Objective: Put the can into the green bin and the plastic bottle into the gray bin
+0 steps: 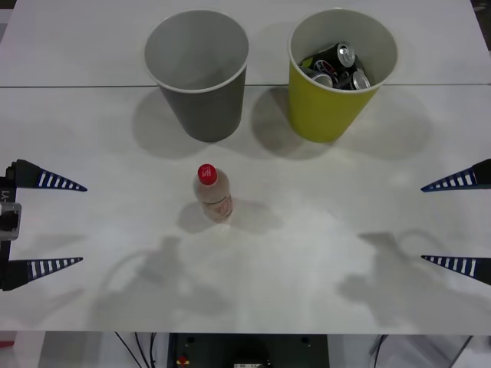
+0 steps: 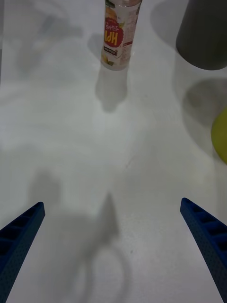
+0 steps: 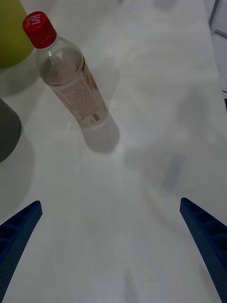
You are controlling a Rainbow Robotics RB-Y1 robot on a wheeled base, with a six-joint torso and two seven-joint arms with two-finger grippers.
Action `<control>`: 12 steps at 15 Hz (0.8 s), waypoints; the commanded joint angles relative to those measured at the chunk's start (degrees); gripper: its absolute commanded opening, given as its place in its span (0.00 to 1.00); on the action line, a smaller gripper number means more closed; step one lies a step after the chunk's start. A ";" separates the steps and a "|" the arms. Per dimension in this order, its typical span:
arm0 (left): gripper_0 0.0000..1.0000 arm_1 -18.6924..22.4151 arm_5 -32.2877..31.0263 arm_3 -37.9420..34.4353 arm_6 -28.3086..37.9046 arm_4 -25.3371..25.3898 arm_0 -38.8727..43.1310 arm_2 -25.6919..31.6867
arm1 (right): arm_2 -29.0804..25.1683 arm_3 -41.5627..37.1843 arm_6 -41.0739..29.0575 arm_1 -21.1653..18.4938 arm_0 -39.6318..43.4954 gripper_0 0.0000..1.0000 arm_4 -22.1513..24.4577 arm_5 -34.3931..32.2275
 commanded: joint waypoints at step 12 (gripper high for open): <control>1.00 -6.99 -1.09 7.68 1.57 3.72 -5.86 -3.40 | 0.00 0.00 0.00 0.00 0.00 1.00 0.00 0.00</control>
